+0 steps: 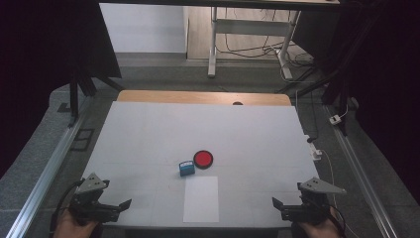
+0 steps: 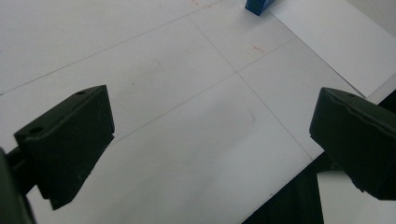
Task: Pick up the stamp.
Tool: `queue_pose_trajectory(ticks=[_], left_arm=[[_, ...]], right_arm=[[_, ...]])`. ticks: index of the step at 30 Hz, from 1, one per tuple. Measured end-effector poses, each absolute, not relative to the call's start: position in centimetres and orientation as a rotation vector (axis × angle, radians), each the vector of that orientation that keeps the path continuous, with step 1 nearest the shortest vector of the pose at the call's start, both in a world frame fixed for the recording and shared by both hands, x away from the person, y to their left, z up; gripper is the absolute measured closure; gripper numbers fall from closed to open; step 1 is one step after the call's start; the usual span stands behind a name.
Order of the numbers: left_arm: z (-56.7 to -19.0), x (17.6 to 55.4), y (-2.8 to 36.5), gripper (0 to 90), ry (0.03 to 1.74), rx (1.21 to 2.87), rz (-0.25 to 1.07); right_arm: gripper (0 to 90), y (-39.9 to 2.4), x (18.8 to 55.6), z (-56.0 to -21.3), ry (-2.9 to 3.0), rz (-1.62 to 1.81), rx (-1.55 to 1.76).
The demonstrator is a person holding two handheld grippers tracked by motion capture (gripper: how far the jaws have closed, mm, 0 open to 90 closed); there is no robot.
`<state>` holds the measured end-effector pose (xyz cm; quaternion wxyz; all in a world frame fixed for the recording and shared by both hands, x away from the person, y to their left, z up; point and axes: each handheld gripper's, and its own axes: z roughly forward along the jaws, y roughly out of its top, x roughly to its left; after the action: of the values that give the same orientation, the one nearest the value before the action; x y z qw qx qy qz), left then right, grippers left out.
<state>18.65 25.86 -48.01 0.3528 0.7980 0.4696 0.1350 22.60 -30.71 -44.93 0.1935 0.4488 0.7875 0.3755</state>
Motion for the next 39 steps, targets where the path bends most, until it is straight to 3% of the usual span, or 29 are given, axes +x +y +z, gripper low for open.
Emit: queue_pose_trajectory(ticks=[31,39], left_arm=[[-48.03,18.97,25.91,0.0,1.2,2.076,0.304],[-47.55,18.95,25.42,0.0,1.174,2.088,0.356]], right_arm=[[0.0,-30.51,22.74,-45.02,2.244,1.038,1.251],[0.0,-30.49,22.79,-45.05,2.248,1.038,1.255]])
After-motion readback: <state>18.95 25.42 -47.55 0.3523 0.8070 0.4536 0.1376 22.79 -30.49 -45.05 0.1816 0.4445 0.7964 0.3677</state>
